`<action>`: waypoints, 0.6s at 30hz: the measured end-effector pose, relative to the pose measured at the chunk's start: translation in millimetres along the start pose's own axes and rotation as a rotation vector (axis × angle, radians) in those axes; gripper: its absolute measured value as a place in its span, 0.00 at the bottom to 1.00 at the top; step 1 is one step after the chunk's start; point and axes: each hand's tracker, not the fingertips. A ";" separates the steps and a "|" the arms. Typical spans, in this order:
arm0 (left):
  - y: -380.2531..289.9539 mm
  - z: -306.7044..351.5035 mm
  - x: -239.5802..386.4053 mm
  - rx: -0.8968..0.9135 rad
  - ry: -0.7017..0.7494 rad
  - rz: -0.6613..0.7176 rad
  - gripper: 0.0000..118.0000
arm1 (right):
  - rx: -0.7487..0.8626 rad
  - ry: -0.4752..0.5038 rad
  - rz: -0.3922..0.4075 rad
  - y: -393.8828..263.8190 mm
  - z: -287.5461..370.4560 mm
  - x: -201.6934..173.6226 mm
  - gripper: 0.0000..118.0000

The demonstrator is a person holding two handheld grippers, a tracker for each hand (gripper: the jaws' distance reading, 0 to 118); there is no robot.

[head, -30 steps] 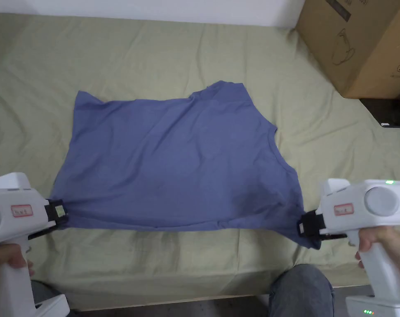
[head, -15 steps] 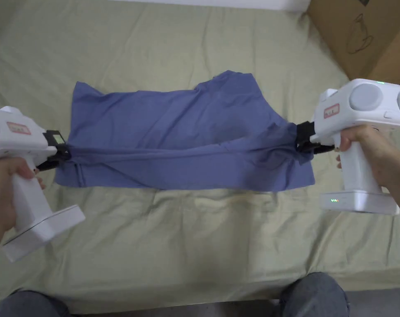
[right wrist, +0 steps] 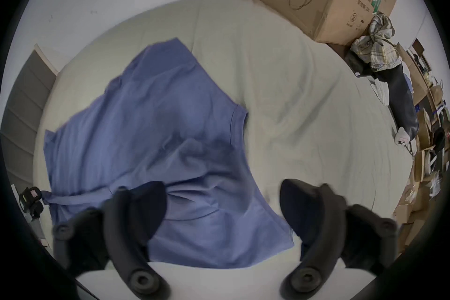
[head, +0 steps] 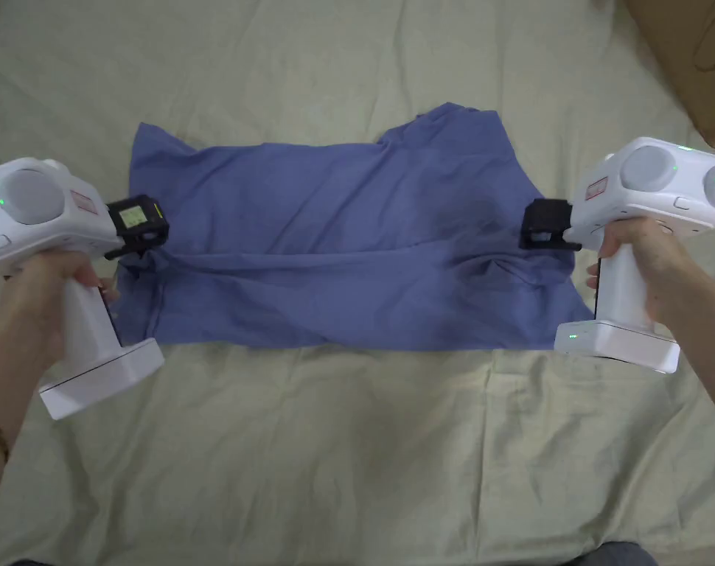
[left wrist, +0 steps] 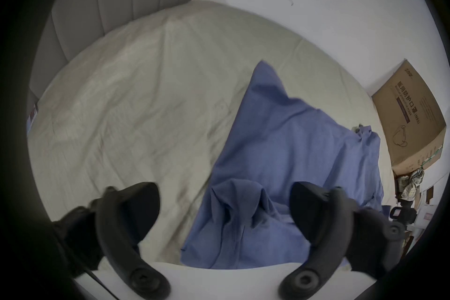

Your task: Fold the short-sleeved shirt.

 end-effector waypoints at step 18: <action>-122.3 205.6 -17.8 0.540 -0.022 -0.328 0.59 | 0.725 0.113 0.171 -166.3 207.3 24.3 0.91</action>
